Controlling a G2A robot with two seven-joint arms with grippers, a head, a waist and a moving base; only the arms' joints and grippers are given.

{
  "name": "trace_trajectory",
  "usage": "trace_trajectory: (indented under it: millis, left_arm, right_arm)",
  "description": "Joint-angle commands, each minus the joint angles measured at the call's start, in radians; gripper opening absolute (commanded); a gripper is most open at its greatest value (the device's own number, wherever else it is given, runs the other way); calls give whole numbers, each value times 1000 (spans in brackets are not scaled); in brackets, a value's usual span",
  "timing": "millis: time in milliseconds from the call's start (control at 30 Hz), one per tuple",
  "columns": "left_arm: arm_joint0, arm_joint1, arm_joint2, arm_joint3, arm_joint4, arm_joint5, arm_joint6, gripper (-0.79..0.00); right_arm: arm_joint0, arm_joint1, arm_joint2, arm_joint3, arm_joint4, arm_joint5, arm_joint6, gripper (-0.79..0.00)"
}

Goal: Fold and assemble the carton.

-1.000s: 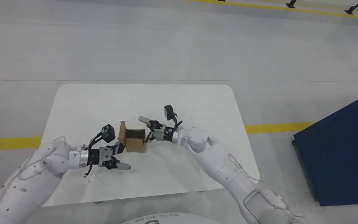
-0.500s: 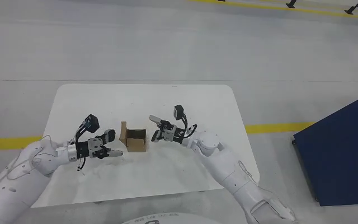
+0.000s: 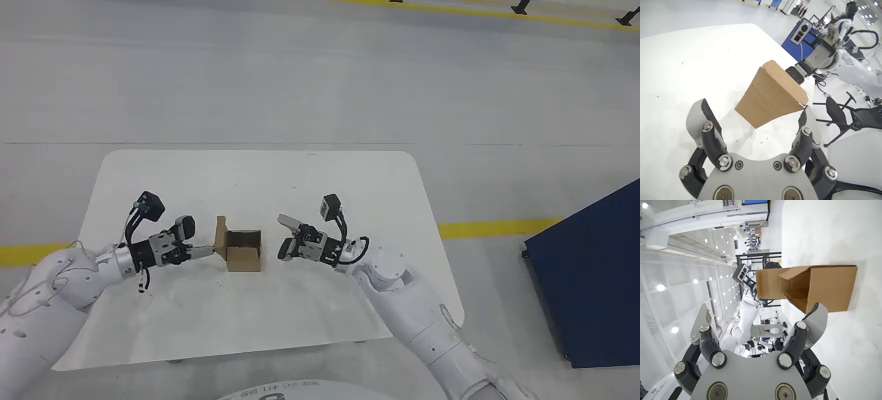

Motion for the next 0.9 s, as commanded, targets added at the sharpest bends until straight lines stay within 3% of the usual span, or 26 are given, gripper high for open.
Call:
trace_trajectory:
  millis: [0,367,567,867]
  left_arm:
    - [4,0,-6,0,-2,6,13,0]
    - [39,9,-38,-25,-2,-27,18,0]
    - [51,9,-35,-57,24,-28,10,0]
    - [86,16,-61,-70,48,-38,29,0]
  right_arm:
    - [1,5,7,2,-35,63,7,0]
    - [9,1,-9,-10,5,45,35,0]
    - [138,-25,-101,146,123,-101,254,0]
    - [303,-77,-221,343,205,-174,284,0]
